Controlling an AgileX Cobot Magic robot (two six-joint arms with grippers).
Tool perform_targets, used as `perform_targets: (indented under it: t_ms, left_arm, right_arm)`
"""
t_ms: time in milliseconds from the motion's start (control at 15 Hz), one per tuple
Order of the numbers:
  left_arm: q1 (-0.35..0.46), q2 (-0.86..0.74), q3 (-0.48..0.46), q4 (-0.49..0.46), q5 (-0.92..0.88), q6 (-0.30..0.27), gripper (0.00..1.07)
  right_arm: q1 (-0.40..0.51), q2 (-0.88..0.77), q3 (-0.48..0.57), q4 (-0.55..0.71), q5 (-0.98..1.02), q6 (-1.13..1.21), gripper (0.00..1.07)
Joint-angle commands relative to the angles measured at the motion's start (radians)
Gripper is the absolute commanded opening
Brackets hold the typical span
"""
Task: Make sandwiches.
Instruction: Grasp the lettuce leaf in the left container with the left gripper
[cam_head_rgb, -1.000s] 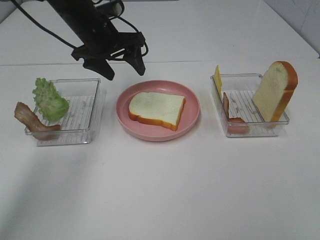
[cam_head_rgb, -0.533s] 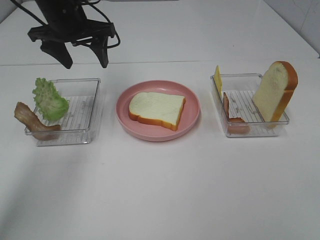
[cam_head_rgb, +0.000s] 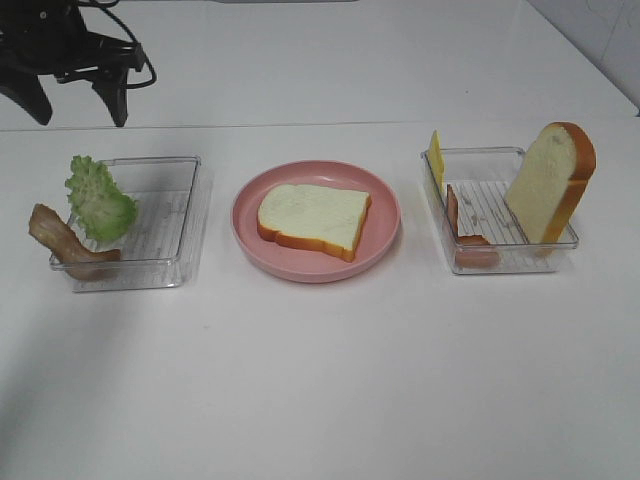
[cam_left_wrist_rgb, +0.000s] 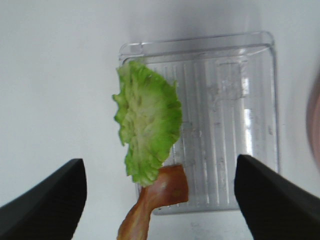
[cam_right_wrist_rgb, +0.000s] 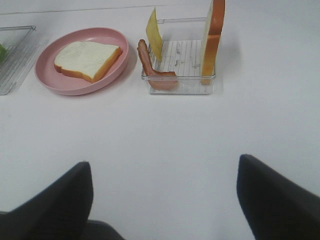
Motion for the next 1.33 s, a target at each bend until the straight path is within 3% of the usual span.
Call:
perform_targets:
  t_ms: [67,600,867,1133,1333]
  left_arm:
    - [0.035,-0.007,0.031,0.013,0.077,-0.009,0.76]
    - [0.056,0.106,0.031,0.012,0.004,-0.005,0.76]
    - [0.056,0.147,0.031,0.012,-0.049,-0.005,0.54]
    - [0.056,0.161,0.031,0.013,-0.051,-0.005,0.4]
    - [0.056,0.162,0.031,0.021,-0.069,-0.005,0.15]
  right_arm:
    - [-0.005,-0.013,0.002,0.006,-0.009,-0.002,0.75]
    - [-0.005,-0.013,0.002,0.006,-0.009,-0.002,0.75]
    - [-0.005,-0.013,0.002,0.006,-0.009,-0.002,0.75]
    - [-0.005,-0.013,0.002,0.006,-0.009,-0.002,0.75]
    - [-0.005,-0.013,0.002,0.006,-0.009,-0.002,0.75]
